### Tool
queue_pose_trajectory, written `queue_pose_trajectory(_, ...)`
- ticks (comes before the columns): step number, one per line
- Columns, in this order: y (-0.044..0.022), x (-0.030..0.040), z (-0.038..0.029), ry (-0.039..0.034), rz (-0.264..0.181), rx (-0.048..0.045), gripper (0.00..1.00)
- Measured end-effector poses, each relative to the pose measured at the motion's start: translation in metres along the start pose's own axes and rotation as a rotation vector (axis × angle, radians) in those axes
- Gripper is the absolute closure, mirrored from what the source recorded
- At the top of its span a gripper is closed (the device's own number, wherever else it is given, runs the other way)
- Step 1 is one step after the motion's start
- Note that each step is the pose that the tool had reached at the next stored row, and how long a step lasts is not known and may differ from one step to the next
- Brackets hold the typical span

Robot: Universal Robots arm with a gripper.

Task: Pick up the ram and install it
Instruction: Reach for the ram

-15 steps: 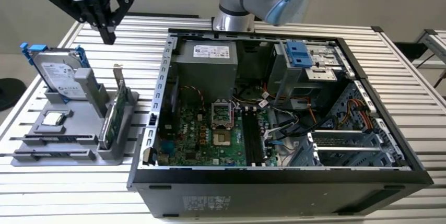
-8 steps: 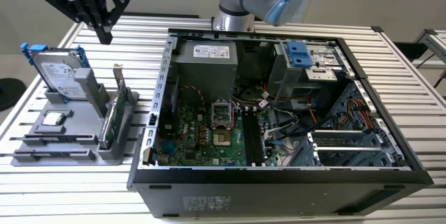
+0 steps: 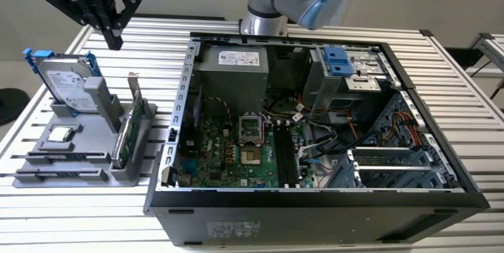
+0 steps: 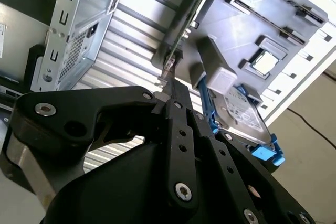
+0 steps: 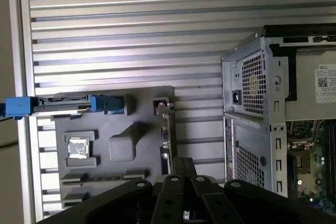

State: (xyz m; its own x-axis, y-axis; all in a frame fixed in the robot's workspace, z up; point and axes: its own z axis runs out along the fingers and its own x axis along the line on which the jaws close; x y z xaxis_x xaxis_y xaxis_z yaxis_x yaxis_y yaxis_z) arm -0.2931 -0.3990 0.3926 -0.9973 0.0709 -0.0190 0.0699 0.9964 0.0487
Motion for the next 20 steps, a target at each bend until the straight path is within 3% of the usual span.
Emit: queue_pose_trajectory(20,-0.0011,0.0149,-0.0003,0.0,0.0,0.0,1.0)
